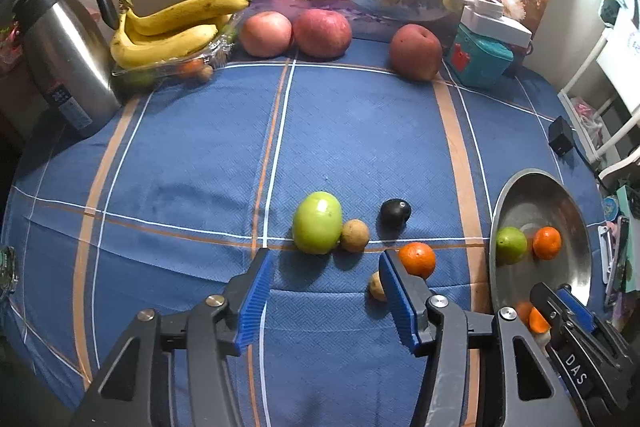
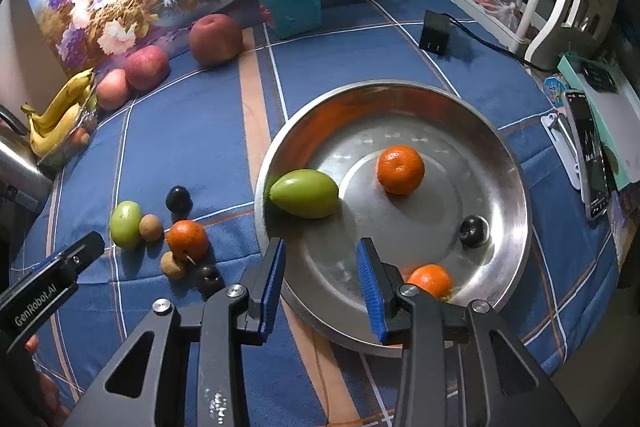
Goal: Organize fruits
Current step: 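Withdraw both open tools from the pan toward the remaining fruit group, then grasp a dark plum with the right tool while the left tool grasps a small brown kiwi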
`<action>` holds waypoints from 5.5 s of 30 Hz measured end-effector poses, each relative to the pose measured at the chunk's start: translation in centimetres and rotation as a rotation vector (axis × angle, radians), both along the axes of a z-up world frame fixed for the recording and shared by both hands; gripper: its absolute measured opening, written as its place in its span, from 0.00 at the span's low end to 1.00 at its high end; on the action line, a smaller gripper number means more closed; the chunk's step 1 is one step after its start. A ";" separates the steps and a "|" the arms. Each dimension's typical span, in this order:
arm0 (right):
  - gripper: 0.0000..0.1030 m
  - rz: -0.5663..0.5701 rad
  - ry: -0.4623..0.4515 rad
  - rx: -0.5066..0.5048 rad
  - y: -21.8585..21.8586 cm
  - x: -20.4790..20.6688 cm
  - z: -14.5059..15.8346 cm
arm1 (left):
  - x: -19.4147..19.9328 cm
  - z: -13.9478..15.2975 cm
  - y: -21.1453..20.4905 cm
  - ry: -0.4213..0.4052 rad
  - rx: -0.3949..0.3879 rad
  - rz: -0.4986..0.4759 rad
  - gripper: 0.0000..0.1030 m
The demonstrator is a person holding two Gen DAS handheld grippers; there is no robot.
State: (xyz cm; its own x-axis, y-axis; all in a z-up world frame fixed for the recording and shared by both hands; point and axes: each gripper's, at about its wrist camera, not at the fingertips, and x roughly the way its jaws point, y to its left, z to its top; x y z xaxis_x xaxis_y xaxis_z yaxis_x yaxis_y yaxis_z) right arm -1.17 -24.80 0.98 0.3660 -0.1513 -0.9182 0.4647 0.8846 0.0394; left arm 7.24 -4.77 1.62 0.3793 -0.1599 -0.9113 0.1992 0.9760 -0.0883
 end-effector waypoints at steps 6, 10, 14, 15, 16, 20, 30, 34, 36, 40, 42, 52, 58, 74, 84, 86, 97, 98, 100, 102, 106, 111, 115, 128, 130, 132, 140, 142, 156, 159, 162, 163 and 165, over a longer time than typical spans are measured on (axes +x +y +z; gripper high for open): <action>0.47 -0.006 0.020 -0.001 -0.1 0.2 -0.6 | 0.2 -0.6 -0.3 0.004 0.007 -0.007 0.90; 0.65 -0.007 0.029 -0.003 -0.2 0.2 -0.9 | 0.3 -1.0 -0.1 0.006 0.012 0.009 0.95; 0.68 -0.003 0.034 -0.007 -0.1 0.2 -1.1 | 0.5 -1.2 0.1 0.007 0.029 0.023 0.96; 0.69 -0.003 0.035 -0.007 -0.1 0.2 -1.1 | 0.5 -1.3 0.2 0.006 0.030 0.024 0.98; 0.69 -0.002 0.036 -0.008 -0.1 0.2 -1.1 | 0.6 -1.3 0.2 0.005 0.033 0.027 1.00; 0.84 0.007 0.015 -0.003 -0.1 0.2 -1.2 | 0.5 -1.3 0.3 -0.014 0.053 0.028 1.00; 0.93 0.025 -0.037 -0.012 0.1 0.2 -0.9 | 0.9 -0.9 0.6 -0.050 0.062 0.047 1.00; 0.93 0.044 -0.052 0.007 0.4 0.3 -1.0 | 0.9 -0.4 0.7 -0.085 0.064 0.052 1.00; 0.93 0.053 -0.048 0.020 0.5 0.5 -1.2 | 0.9 -0.3 0.6 -0.100 0.076 0.056 1.00; 0.93 0.093 -0.084 0.034 1.2 0.6 -1.3 | 1.3 -0.4 0.8 -0.099 0.103 0.085 1.00; 0.93 0.117 -0.095 0.019 1.7 0.8 -1.1 | 1.4 -0.5 0.9 -0.092 0.138 0.103 1.00; 0.93 0.222 -0.112 0.080 4.2 2.3 -1.5 | 1.5 -2.4 3.1 -0.020 0.155 0.139 1.00; 0.93 0.267 -0.135 0.115 5.6 2.9 -1.4 | 1.3 -2.0 4.2 -0.066 0.146 0.151 1.00; 0.68 0.338 -0.019 0.094 7.1 4.2 -3.9 | 2.4 -4.5 5.0 0.046 0.056 0.174 1.00; 0.44 0.343 0.046 0.108 7.1 4.0 -5.6 | 2.3 -6.2 4.1 0.133 -0.032 0.129 0.94; 0.39 0.338 0.058 0.107 7.0 4.0 -5.9 | 2.3 -6.7 3.9 0.151 -0.047 0.121 0.90; 0.32 0.364 0.100 0.075 7.6 4.2 -6.6 | 2.0 -7.6 2.7 0.186 -0.057 0.092 0.79; 0.32 0.365 0.102 0.073 7.6 4.3 -6.6 | 2.0 -7.6 2.6 0.186 -0.060 0.092 0.79; 0.32 0.367 0.106 0.070 7.7 4.3 -6.6 | 2.0 -7.5 2.6 0.184 -0.063 0.089 0.77; 0.28 0.370 0.102 0.073 7.9 4.3 -6.6 | 1.9 -7.4 2.4 0.181 -0.066 0.086 0.74; 0.24 0.374 0.097 0.070 8.5 4.7 -6.5 | 2.0 -7.2 2.2 0.181 -0.087 0.089 0.67; 0.23 0.344 0.036 0.082 7.8 4.4 -4.9 | 2.1 -6.8 1.9 0.185 -0.134 0.078 0.67; 0.23 0.312 0.003 0.075 7.1 4.1 -3.8 | 1.9 -6.8 1.2 0.192 -0.149 0.051 0.66; 0.23 0.190 -0.060 0.117 3.7 2.9 -1.9 | 1.0 -7.3 -2.8 0.231 -0.227 -0.056 0.47; 0.23 0.188 -0.061 0.118 3.7 2.9 -1.9 | 0.9 -7.7 -3.5 0.231 -0.214 -0.063 0.46; 0.23 0.193 -0.058 0.118 3.7 2.8 -1.9 | 1.0 -8.1 -4.3 0.231 -0.203 -0.068 0.42; 0.23 0.200 -0.059 0.121 3.7 2.8 -2.0 | 1.5 -8.6 -5.3 0.229 -0.203 -0.081 0.25; 0.23 0.200 -0.060 0.123 3.7 2.7 -2.0 | 1.4 -8.5 -5.3 0.226 -0.200 -0.078 0.25; 0.23 0.196 -0.054 0.129 3.4 2.7 -2.1 | 1.0 -5.8 -2.0 0.149 -0.212 -0.025 0.25; 0.23 0.187 -0.059 0.130 3.2 2.7 -2.1 | 1.0 -4.9 -1.3 0.113 -0.218 -0.008 0.25; 0.23 0.174 -0.061 0.131 2.8 2.6 -2.0 | 0.9 -3.8 -0.7 0.082 -0.228 0.002 0.25; 0.23 0.168 -0.062 0.129 2.6 2.5 -2.0 | 0.9 -3.5 -0.5 0.073 -0.234 0.003 0.25; 0.23 0.157 -0.066 0.127 2.3 2.4 -1.8 | 0.7 -2.9 -0.3 0.057 -0.241 0.001 0.25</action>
State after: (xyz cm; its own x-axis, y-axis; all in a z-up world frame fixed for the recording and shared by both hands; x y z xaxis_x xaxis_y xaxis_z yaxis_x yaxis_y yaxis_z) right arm 1.23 -22.51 -0.86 0.4359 0.0278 -0.8996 0.3139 0.9320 0.1809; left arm 7.91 -5.10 -1.30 0.3289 -0.3749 -0.8667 0.1868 0.9255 -0.3295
